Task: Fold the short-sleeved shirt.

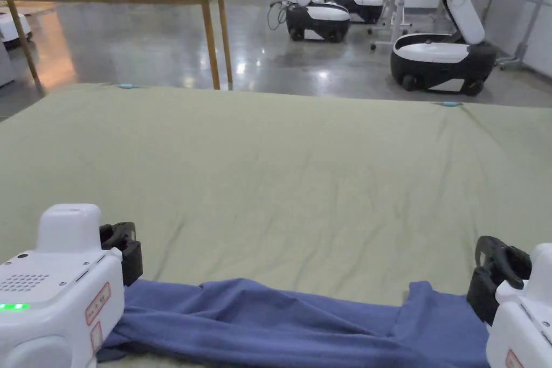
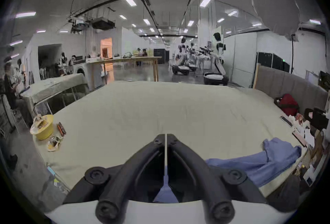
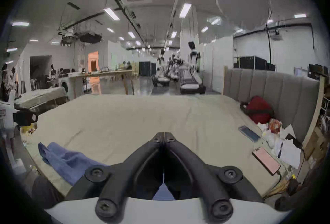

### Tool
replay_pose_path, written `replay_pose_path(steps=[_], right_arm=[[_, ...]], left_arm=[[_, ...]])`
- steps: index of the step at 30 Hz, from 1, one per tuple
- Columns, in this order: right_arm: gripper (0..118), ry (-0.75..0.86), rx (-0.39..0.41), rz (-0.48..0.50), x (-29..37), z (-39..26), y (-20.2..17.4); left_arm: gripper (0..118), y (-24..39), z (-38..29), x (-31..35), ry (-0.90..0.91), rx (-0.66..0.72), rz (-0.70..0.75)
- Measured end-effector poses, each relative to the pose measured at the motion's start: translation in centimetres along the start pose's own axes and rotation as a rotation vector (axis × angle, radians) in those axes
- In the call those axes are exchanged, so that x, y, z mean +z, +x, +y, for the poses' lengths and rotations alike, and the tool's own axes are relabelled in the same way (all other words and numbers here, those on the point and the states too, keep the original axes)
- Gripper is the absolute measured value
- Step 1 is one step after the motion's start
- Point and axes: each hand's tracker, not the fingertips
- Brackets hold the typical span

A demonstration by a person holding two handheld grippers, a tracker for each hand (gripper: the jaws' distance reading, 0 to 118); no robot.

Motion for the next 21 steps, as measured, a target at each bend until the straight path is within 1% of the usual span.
replay_pose_path(steps=[1, 4, 5, 7, 8, 9, 11, 13, 15, 16, 18, 20, 21], right_arm=[[0, 0.027, 0.024, -0.032, 0.4, 0.0, -0.7], [0, 0.063, 0.088, -0.052, 1.1, -0.1, -2.1], [0, 0.069, 0.095, -0.058, 1.4, -0.1, -2.5], [0, 0.075, 0.100, -0.053, 1.7, -0.1, -2.9], [0, 0.075, 0.104, -0.051, 1.8, -0.1, -3.2], [0, 0.083, 0.109, -0.053, 1.9, -0.3, -3.5], [0, 0.094, 0.113, -0.052, 2.1, -0.2, -3.8], [0, 0.095, 0.109, -0.047, 2.1, -0.3, -4.2], [0, 0.074, 0.116, -0.042, 1.9, -0.1, -4.4], [0, 0.061, 0.120, -0.049, 1.9, -0.1, -4.8], [0, 0.050, 0.127, -0.052, 1.7, -0.3, -4.9], [0, 0.036, 0.127, -0.055, 1.6, -0.3, -5.1], [0, 0.032, 0.121, -0.060, 1.6, -0.3, -5.2]], left_arm=[[0, -0.6, -0.1, 0.0, -0.008, 0.012, 0.002], [0, -2.7, -0.1, 0.1, -0.017, 0.048, 0.004], [0, -3.7, 0.0, 0.0, -0.055, 0.092, -0.009], [0, -6.5, 0.3, -0.5, -0.112, 0.219, -0.083], [0, -7.9, 0.5, -1.0, -0.162, 0.261, -0.116], [0, -9.6, 0.7, -2.0, -0.259, 0.293, -0.159], [0, -12.6, 0.7, -3.8, -0.367, 0.386, -0.229], [0, -15.5, 0.4, -6.4, -0.544, 0.432, -0.319], [0, -17.2, -0.1, -8.2, -0.636, 0.489, -0.419], [0, -17.9, -0.3, -9.1, -0.675, 0.522, -0.444], [0, -18.9, -0.6, -10.6, -0.734, 0.530, -0.516], [1, -18.3, -0.7, -11.3, -0.781, 0.485, -0.533], [4, -18.0, -0.8, -11.6, -0.769, 0.469, -0.520]])
